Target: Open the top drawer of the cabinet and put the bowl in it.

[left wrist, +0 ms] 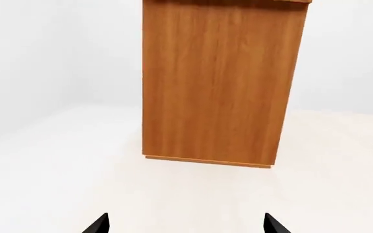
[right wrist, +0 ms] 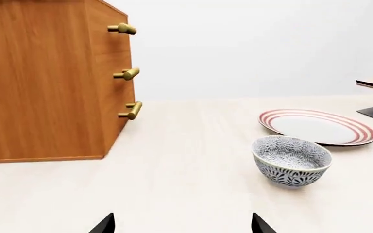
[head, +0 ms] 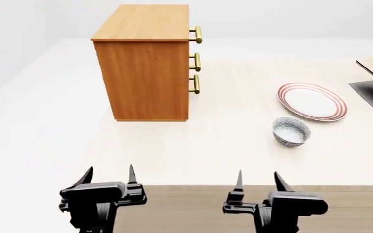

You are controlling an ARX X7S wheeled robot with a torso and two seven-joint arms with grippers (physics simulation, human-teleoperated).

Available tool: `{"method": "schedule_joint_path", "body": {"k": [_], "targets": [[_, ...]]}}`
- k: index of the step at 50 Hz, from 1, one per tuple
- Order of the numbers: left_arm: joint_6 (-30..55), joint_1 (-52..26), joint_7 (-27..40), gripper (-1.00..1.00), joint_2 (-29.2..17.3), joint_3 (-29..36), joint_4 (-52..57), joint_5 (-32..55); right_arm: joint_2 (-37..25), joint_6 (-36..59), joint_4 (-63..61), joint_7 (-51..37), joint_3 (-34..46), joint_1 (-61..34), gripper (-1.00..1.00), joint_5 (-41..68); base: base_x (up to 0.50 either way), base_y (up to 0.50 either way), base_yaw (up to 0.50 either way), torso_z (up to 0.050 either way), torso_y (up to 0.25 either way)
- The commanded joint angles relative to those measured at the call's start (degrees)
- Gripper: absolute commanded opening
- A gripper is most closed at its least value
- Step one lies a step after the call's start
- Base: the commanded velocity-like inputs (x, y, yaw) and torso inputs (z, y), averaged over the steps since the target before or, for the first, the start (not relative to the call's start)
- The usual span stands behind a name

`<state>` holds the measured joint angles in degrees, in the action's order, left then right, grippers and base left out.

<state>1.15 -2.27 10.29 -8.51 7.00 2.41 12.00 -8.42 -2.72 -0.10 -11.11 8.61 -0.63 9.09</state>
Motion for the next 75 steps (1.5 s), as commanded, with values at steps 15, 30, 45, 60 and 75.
{"method": "schedule_joint_path", "body": {"k": [15,30,45,60,75], "targets": [[-13.94,-71.47,32.2,1.0,-15.67,-8.48,-77.39,-16.05,-18.83,68.16,-33.31,-11.09,-11.69,-37.93,1.0,19.69,0.0,0.0,0.0,0.0,0.0],[5.24,-79.51,30.35,1.0,-15.98,1.86,-77.4,-13.04,-18.69,48.64,42.35,16.88,-1.59,-84.57,1.0,14.77,0.0,0.0,0.0,0.0,0.0],[8.7,-77.77,22.31,1.0,-16.65,-3.89,-77.4,-11.32,-18.86,52.82,53.57,22.13,-3.41,-89.16,1.0,17.61,0.0,0.0,0.0,0.0,0.0],[9.8,-77.98,23.93,1.0,-17.56,-6.38,-77.4,-11.6,-19.76,55.19,49.11,21.21,-4.44,-87.72,1.0,18.9,0.2,0.0,0.0,0.0,0.0],[9.55,-77.53,24.95,1.0,-17.52,-7.97,-77.4,-11.89,-19.88,54.66,49.5,20.86,-4.65,-87.4,1.0,18.84,0.5,0.0,0.0,0.0,0.0]]}}
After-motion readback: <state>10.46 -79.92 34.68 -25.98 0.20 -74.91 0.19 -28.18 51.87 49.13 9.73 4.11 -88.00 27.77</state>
